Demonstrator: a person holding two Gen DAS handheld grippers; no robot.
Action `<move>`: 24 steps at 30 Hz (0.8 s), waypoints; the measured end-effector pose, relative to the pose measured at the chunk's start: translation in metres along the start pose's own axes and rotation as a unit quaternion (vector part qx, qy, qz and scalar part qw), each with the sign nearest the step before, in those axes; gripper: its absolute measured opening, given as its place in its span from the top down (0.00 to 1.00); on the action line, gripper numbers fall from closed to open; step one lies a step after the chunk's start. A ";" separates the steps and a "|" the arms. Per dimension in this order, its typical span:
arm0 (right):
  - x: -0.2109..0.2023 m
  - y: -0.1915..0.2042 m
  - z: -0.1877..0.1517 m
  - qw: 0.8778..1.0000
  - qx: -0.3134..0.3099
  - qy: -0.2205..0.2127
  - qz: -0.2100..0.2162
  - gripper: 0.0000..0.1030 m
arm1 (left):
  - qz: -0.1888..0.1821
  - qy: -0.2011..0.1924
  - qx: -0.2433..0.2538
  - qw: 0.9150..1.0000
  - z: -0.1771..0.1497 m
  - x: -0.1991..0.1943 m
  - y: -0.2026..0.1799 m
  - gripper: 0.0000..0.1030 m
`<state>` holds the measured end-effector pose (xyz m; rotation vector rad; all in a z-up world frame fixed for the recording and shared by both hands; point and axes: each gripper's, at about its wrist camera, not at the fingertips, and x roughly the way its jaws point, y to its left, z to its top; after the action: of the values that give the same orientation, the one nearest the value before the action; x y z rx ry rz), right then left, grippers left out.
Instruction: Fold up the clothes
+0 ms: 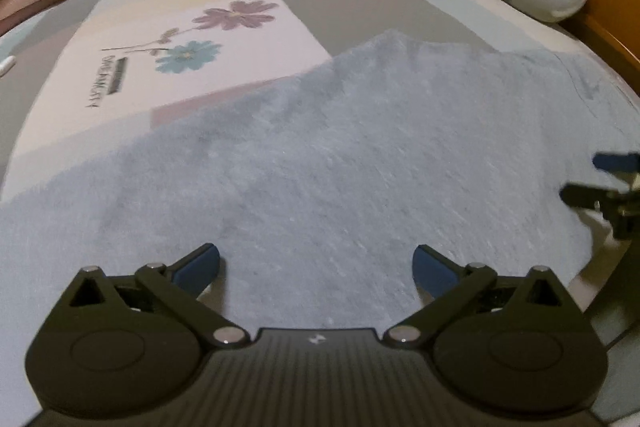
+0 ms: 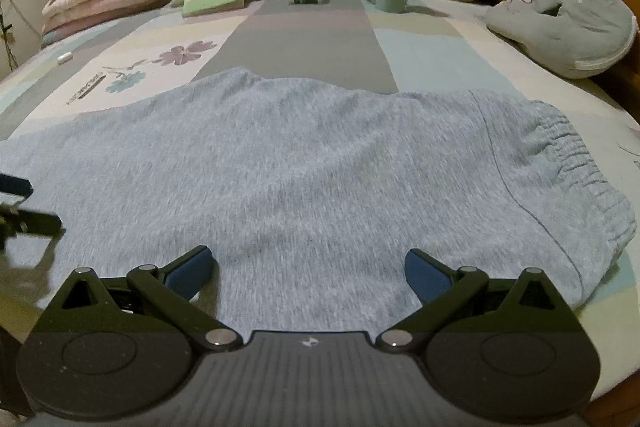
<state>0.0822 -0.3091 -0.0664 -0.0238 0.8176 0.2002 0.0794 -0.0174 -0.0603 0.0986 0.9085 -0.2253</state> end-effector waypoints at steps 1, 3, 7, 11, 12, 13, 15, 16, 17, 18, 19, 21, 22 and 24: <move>-0.003 0.000 0.001 1.000 0.005 0.001 -0.001 0.00 | 0.002 -0.003 0.000 1.000 0.002 -0.005 0.002 0.01; -0.012 0.002 0.003 1.000 0.016 -0.004 0.003 0.00 | 0.001 -0.010 -0.002 1.000 0.000 -0.014 0.003 0.01; -0.030 0.012 0.006 0.999 0.015 -0.028 0.020 0.00 | -0.003 0.016 -0.017 1.000 -0.017 -0.007 0.006 0.01; -0.033 0.032 0.006 0.999 -0.026 -0.037 0.032 0.00 | 0.011 0.012 0.009 1.000 -0.034 -0.007 -0.002 0.01; -0.031 0.036 0.004 0.998 -0.035 -0.034 0.033 0.00 | 0.010 0.013 0.010 1.000 -0.035 -0.009 -0.002 0.01; -0.026 0.039 0.002 0.998 -0.043 -0.030 0.034 0.00 | 0.009 0.012 0.009 1.000 -0.035 -0.012 -0.002 0.01; -0.013 0.044 -0.007 0.998 -0.060 -0.009 0.025 0.00 | 0.012 0.010 0.005 1.000 -0.036 -0.015 0.000 0.01; -0.006 0.046 -0.011 0.998 -0.067 0.001 0.016 0.00 | 0.015 0.010 0.004 1.000 -0.038 -0.016 0.000 0.01; -0.006 0.048 -0.016 0.997 -0.074 -0.005 0.011 0.00 | 0.016 0.011 0.003 1.000 -0.039 -0.015 0.001 0.01; -0.008 0.049 -0.018 0.997 -0.077 -0.012 0.009 0.00 | 0.015 0.013 0.005 1.000 -0.042 -0.014 0.002 0.01; -0.010 0.048 -0.017 0.997 -0.075 -0.009 0.009 0.00 | 0.012 0.013 0.007 1.000 -0.043 -0.014 0.003 0.01; -0.014 0.048 -0.013 0.998 -0.069 -0.005 0.009 0.00 | 0.006 0.008 0.009 1.000 -0.042 -0.017 0.007 0.01; -0.016 0.048 -0.011 0.998 -0.067 -0.006 0.009 0.00 | 0.005 0.003 0.004 1.000 -0.040 -0.021 0.011 0.01; -0.023 0.050 -0.009 0.998 -0.064 -0.011 0.010 0.00 | 0.001 -0.006 -0.006 1.000 -0.035 -0.030 0.018 0.01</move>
<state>0.0515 -0.2653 -0.0531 -0.1343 0.7817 0.2704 0.0389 0.0115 -0.0577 0.0873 0.8972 -0.2184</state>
